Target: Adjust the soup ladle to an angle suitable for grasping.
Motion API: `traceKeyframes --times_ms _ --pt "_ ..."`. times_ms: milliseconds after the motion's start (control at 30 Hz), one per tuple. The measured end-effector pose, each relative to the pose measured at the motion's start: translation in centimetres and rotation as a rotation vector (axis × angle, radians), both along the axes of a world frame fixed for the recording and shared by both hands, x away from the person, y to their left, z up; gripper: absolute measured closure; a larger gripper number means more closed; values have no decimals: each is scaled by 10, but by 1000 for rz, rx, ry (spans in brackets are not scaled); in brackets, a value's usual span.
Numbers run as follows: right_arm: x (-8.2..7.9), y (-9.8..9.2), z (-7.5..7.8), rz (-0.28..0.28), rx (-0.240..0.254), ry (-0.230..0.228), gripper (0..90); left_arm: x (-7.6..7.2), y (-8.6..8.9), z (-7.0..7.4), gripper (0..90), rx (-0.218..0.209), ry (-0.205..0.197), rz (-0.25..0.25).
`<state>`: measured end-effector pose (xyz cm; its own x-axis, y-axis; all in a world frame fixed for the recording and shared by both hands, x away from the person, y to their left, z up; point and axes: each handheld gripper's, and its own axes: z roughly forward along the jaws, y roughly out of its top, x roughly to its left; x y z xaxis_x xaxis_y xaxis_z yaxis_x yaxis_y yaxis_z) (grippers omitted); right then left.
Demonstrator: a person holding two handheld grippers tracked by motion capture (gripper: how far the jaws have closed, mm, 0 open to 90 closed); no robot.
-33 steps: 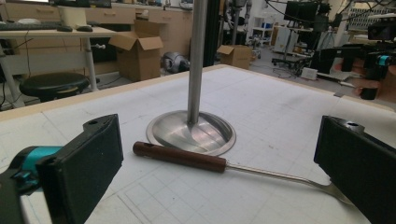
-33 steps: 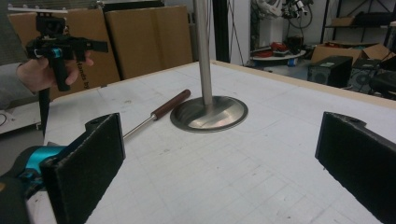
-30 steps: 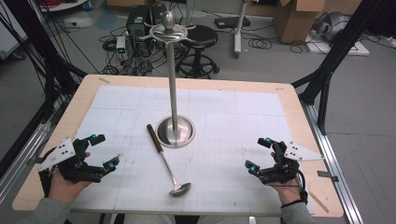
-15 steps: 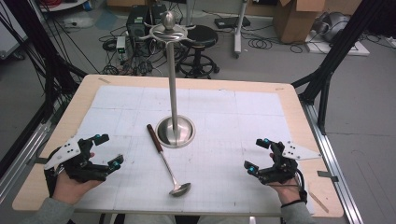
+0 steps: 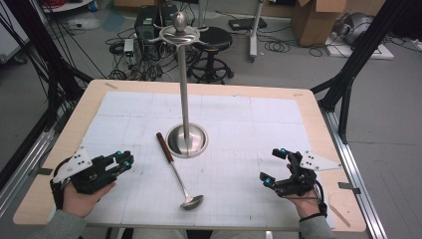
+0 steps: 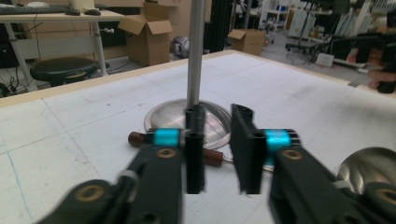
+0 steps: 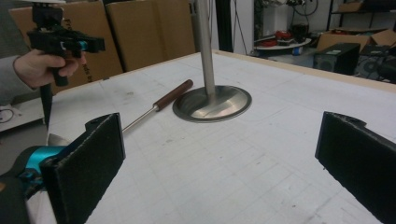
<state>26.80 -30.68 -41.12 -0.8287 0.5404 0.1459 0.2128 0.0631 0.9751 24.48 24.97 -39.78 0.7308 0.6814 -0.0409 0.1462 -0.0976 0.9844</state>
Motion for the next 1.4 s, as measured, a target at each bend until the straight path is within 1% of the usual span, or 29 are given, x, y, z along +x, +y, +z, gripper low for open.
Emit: traceKeyframes --times_ms 33,67,133,200,233,267,300,333,367,400,467,500,533,700,767,800,833,933,967,1000,1033,1067,1100,1167,1267,1300,1333,1367,1400 --pt "0 1 0 4 0 4 5 0 -3 0 864 7 -3 -3" --pt "0 1 0 5 -8 -5 5 0 -7 0 886 8 -5 -4" --pt "0 1 0 7 -8 -9 5 0 -9 0 895 14 -7 -12" --pt "0 1 0 7 -6 -5 5 3 -18 -3 896 68 -4 -27" --pt "-1 1 0 8 -1 -2 5 3 -18 -3 896 68 -4 -27" --pt "0 1 0 7 -9 -7 5 7 -20 -5 897 77 16 -25" --pt "-1 1 -1 10 -9 -1 5 7 -20 -5 897 77 16 -25" --pt "0 2 -1 12 -15 -2 5 9 -22 -6 897 61 29 -21" --pt "0 2 -1 12 -15 -2 5 9 -22 -6 897 61 29 -21" --pt "0 3 -2 14 -29 -2 5 10 -26 -5 897 46 38 -33" --pt "0 4 -2 19 -28 4 5 10 -29 -5 897 48 34 -39" --pt "0 4 -2 19 -35 -1 5 10 -32 -6 897 59 29 -43" --pt "0 4 -2 17 -34 0 5 10 -37 -7 897 82 24 -48" --pt "0 4 -2 17 -35 -2 5 13 -47 -10 897 97 38 -67" --pt "0 4 -3 13 -41 -7 5 15 -53 -12 897 121 52 -85" --pt "-1 4 -3 14 -42 3 5 16 -55 -12 897 123 55 -89" --pt "-1 4 -3 14 -42 3 5 16 -55 -12 897 123 55 -89" --pt "0 3 -4 13 -48 4 5 20 -65 -15 897 134 79 -101" --pt "0 3 -4 13 -48 4 5 20 -65 -15 897 134 79 -101" --pt "-1 3 -3 12 -43 6 5 21 -74 -18 897 146 90 -116" --pt "-1 3 -3 12 -43 6 5 21 -74 -18 897 146 90 -116" --pt "0 3 -4 11 -44 0 5 21 -79 -19 897 154 94 -124" --pt "-1 3 -3 12 -43 6 5 22 -88 -21 897 166 102 -148" --pt "0 3 -4 13 -47 3 5 22 -92 -22 897 170 107 -153" --pt "-1 3 -4 13 -48 4 5 23 -108 -29 897 209 138 -192" --pt "-1 3 -4 13 -47 5 5 23 -108 -29 897 209 138 -192" --pt "-1 3 -3 13 -47 6 5 24 -115 -32 897 222 156 -207" --pt "0 3 -3 12 -47 3 5 24 -115 -32 897 222 156 -207" --pt "-1 3 -3 8 -50 0 5 23 -121 -34 897 229 164 -219"
